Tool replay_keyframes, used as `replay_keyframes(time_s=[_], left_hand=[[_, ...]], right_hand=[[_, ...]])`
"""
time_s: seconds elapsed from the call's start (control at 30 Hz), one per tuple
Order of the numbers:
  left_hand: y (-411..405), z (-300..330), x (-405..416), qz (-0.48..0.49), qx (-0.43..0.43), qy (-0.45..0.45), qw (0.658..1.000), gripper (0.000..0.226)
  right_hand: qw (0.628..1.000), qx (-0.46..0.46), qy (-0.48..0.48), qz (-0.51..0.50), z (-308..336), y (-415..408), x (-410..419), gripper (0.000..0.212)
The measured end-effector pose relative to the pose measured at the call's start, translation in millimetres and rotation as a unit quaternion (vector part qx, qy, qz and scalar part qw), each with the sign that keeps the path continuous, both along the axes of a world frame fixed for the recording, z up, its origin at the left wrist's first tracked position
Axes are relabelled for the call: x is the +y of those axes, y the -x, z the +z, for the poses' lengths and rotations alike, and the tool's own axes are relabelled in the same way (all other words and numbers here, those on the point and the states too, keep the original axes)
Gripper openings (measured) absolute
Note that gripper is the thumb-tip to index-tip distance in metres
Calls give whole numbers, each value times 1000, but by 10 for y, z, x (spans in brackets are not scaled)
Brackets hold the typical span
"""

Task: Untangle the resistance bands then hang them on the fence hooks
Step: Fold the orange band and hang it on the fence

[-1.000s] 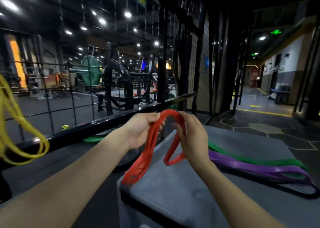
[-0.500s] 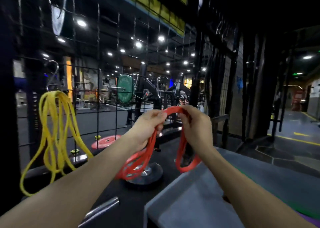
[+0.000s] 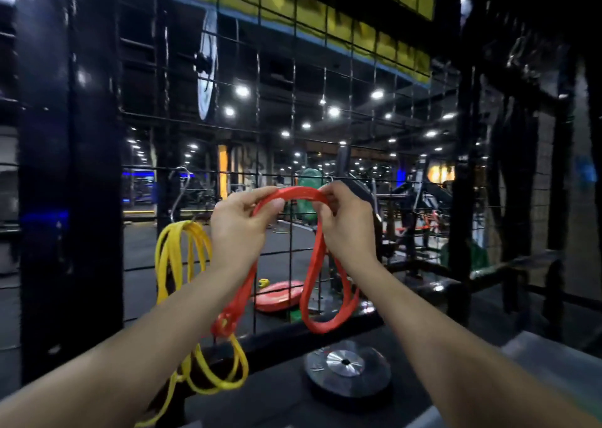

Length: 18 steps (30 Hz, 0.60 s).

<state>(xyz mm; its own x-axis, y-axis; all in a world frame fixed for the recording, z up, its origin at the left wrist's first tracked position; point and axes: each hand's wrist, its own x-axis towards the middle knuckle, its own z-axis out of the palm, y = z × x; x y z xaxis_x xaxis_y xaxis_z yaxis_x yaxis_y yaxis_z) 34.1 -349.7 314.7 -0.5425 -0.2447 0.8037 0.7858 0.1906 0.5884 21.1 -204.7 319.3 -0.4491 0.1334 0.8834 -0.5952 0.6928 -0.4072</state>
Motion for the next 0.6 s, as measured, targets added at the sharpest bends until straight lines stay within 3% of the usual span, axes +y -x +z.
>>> replay_keyframes(time_s=[0.1,0.37,0.6], left_hand=[[125,93,-128,66,-23,-7,998,22],[271,-156,-139,118,-128,-60,983,16],[4,-504,1,118,-127,-9,985,28]], right_hand=[[1000,-16,-5,12,122,175,-212,10],[994,-98,-31,27,-59,373,-434,8],[994,-101,-16,31,-245,334,-404,7]])
